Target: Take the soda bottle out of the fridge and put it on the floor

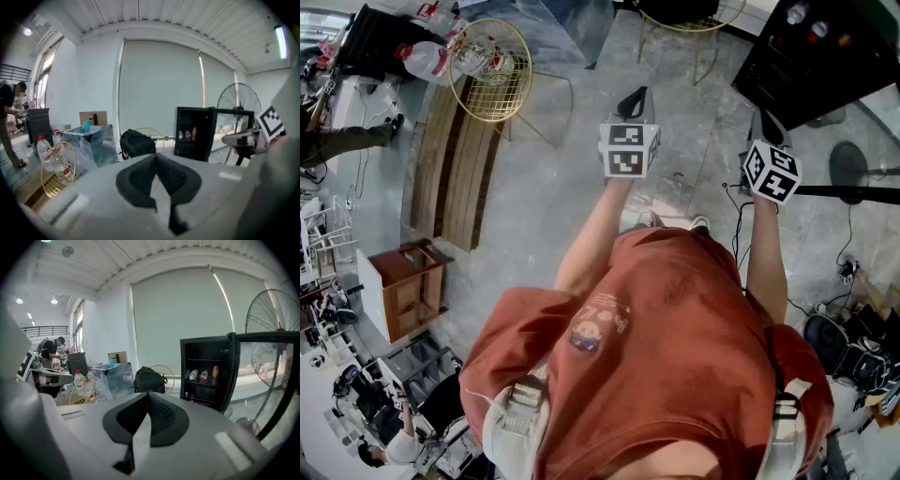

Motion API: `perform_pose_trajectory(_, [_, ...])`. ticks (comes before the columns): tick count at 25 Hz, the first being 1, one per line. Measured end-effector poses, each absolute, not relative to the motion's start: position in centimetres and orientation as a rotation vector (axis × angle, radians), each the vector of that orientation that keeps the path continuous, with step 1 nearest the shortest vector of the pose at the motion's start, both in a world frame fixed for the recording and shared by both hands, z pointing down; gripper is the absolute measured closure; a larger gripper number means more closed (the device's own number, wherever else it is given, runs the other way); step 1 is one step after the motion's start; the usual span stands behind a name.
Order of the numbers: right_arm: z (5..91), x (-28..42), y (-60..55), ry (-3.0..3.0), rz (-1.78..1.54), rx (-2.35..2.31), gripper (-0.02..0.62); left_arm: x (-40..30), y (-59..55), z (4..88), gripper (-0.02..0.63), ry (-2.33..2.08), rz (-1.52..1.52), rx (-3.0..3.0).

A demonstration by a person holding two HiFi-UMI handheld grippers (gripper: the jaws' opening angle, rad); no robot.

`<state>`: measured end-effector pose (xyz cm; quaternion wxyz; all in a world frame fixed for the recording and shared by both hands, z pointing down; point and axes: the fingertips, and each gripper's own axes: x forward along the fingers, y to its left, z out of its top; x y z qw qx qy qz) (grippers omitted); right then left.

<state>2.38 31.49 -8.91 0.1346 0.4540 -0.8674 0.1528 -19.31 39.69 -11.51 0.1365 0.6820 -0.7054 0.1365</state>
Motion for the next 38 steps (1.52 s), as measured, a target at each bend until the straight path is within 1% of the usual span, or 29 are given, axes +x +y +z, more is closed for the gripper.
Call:
perform_pose_trajectory(9, [-8.8,2.2,32.8,-2.491,0.444,1.357,0.595,-19.7,40.7,-11.1,0.606,-2.005,0.41,2.011])
perform_pose_trajectory(24, [-8.7,-3.4,36.6,-2.458,0.454,1.448,0.595,-25.1,43.1,-9.0,0.606,-1.915,0.39,2.041])
perform_pose_trajectory(31, [-8.0,-1.4,38.2,-2.401,0.497,1.554,0.595,-25.1,43.1,-8.1,0.606,-1.844,0.405,2.096])
perform_pose_trajectory(38, [-6.8,0.7,36.6,-2.394,0.524,1.632,0.595,-22.5,40.7,-7.3,0.606,-1.773,0.432,2.158])
